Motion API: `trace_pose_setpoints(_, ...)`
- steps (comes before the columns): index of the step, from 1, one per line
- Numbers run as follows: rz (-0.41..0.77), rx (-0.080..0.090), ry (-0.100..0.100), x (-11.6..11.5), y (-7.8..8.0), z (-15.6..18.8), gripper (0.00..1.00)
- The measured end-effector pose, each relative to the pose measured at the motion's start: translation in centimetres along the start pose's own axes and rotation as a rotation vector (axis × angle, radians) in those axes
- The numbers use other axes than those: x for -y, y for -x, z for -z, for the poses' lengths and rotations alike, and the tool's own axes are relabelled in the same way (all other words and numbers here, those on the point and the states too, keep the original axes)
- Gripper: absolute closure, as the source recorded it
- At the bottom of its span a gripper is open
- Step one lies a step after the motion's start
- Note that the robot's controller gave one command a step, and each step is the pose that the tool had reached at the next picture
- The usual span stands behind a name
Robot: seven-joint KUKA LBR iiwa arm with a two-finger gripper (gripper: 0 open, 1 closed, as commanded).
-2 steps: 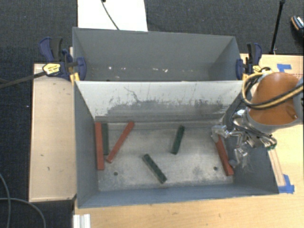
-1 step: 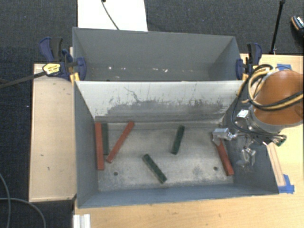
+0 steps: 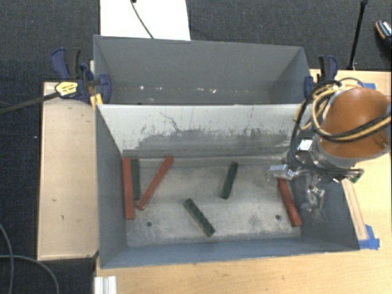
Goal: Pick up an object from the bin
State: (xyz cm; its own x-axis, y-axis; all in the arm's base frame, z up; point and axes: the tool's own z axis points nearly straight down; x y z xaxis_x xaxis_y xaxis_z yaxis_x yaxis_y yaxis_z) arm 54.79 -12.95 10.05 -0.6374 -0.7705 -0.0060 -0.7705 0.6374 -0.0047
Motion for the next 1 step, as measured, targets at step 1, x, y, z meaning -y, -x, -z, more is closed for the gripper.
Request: trace_pose_setpoints(1, 0.31, 0.003, 0.012, 1.19, 0.02, -2.79, 0.0)
